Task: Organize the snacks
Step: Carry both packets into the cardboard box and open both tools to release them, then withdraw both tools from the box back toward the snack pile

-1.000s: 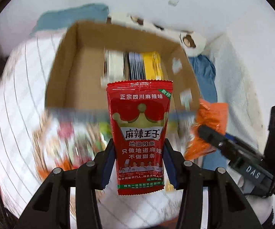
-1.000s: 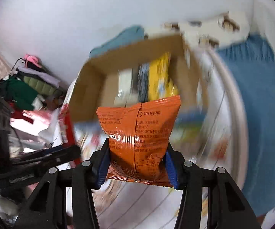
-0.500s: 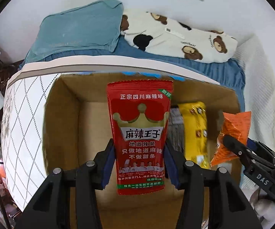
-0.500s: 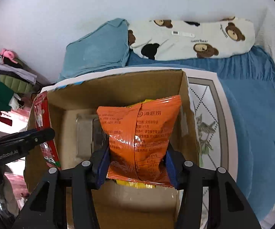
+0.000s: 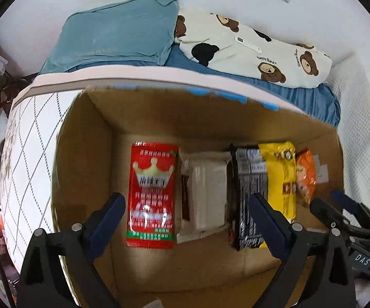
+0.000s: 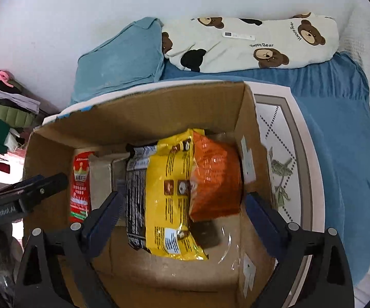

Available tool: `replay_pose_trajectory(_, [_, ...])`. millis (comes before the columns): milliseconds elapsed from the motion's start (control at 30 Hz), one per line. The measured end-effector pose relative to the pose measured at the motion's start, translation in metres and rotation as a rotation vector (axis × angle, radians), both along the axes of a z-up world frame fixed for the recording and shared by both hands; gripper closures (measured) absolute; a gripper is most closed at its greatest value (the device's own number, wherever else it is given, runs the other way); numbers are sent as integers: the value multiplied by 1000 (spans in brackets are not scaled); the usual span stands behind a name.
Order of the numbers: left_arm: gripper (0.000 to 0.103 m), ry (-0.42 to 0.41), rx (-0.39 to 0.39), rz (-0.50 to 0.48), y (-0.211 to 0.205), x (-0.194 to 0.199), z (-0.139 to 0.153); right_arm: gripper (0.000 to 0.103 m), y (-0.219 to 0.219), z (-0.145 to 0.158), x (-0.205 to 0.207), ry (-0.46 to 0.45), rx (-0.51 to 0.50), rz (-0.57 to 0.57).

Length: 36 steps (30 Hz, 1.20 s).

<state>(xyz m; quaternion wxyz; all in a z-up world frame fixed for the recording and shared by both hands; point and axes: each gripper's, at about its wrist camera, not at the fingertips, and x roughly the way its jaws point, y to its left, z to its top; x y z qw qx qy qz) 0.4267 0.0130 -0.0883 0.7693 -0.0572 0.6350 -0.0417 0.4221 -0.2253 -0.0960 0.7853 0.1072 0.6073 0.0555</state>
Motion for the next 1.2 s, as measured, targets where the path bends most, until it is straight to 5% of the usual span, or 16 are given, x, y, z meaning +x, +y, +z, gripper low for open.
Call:
replay_pose_trajectory(400, [5, -139, 73, 15, -3, -54, 20, 5, 15, 14, -50, -66, -71, 8])
replay_pose_trajectory(800, [5, -325, 83, 22, -5, -122, 76, 5, 26, 73, -123, -235, -112, 34])
replay_pose_trajectory(1200, [5, -413, 81, 24, -10, -202, 110, 5, 34, 123, -210, -357, -98, 32])
